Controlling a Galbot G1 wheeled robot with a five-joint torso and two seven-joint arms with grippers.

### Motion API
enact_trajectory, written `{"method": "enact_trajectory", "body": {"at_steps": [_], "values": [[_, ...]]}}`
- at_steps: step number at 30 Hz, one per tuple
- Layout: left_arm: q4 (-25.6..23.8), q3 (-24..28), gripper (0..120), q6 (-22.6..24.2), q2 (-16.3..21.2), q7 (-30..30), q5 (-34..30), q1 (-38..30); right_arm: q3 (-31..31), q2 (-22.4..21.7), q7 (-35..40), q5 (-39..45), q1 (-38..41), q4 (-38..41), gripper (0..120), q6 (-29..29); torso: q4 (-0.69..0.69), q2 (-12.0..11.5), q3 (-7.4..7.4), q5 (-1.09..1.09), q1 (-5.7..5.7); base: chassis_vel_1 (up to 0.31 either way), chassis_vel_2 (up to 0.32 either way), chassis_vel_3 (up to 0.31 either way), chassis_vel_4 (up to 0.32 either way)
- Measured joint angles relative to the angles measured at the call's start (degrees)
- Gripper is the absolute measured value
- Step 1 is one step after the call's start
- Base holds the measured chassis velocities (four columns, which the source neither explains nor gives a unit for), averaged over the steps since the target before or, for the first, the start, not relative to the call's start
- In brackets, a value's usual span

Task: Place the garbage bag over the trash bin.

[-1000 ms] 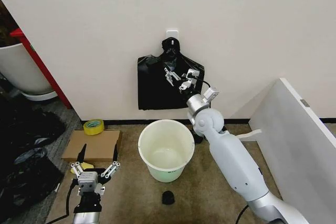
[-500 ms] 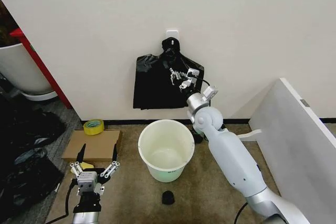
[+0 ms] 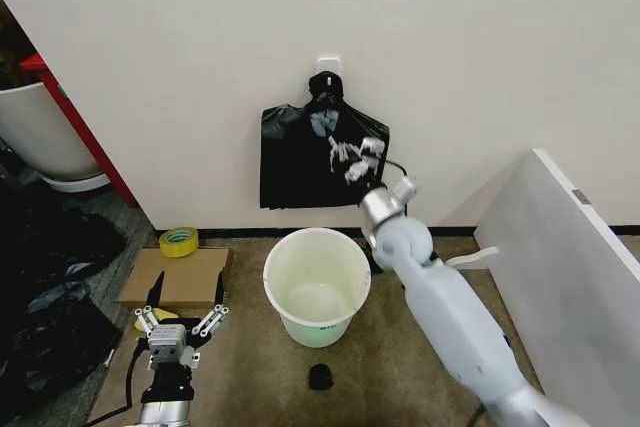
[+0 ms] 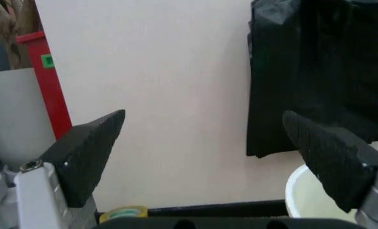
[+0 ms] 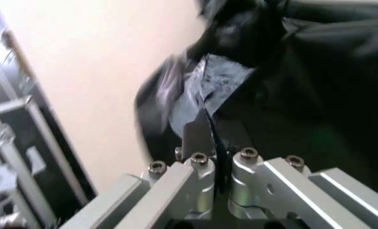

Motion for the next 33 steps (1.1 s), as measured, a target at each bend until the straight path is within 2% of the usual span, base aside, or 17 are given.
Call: {"method": "enact_trajectory", "body": {"at_steps": [7,15,25,33], "values": [[0.36,0.46,97,0.12,0.09,0.05,0.0,-0.36,-0.42,-3.85,-3.56,-7.58,-8.99,6.25,0,2.41,0.01,0.0,0.0,-0.01,-0.01,0.0,0.0,0.0,0.0],[0.41,0.59,97,0.21,0.24,0.09,-0.07,-0.57,-0.63,-6.89,-5.66,-14.41,-16.44,9.74,0,5.18,0.0,0.0,0.0,-0.01,0.0,0.0,0.0,0.0,0.0],[0.23,0.76,96,0.22,0.45,0.2,-0.12,-0.8,-1.17,-8.63,-7.01,-23.9,-24.74,11.12,0,10.1,0.0,0.0,0.0,0.0,0.0,0.0,0.0,0.0,0.0],[0.09,0.98,95,0.22,1.16,0.17,-0.23,-0.44,-0.37,-12.76,-12.44,-30.54,-28.68,12.11,0,14.45,0.0,0.0,0.0,-0.01,0.0,0.0,0.0,0.0,0.0]]}}
